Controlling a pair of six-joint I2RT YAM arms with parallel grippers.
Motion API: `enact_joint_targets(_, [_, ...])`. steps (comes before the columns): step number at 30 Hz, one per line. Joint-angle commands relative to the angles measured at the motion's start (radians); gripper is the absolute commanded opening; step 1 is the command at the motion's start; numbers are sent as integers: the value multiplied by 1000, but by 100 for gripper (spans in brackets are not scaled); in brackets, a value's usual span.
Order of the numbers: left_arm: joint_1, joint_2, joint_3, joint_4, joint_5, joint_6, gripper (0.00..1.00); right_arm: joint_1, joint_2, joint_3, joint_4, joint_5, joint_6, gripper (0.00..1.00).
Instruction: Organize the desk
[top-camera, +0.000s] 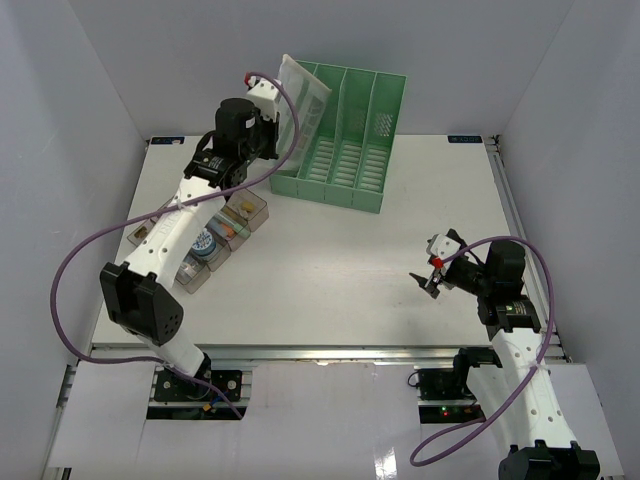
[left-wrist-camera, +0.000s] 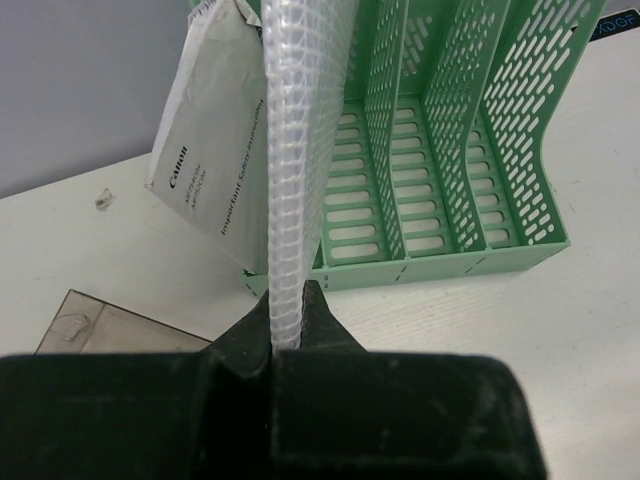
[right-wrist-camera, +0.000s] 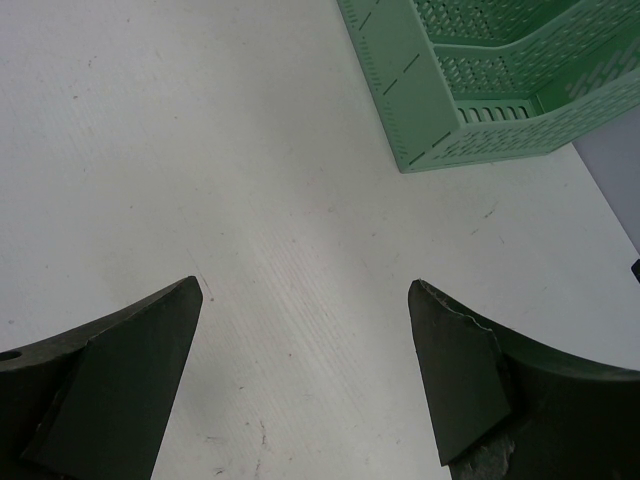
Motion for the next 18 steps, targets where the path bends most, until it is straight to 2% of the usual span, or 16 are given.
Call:
enact_joint_targets(1, [5,38,126,-10,40,-46,0,-2,-3,-6,24,-16,-9,90])
enact_joint_targets(8, [6,169,308,-112,38,-71,0,-2,-5,-7,21,-15,-12,90])
enact_joint_targets(18, [6,118,392,-137,54,-83,0,-3,-2,-7,20,-24,-17,90])
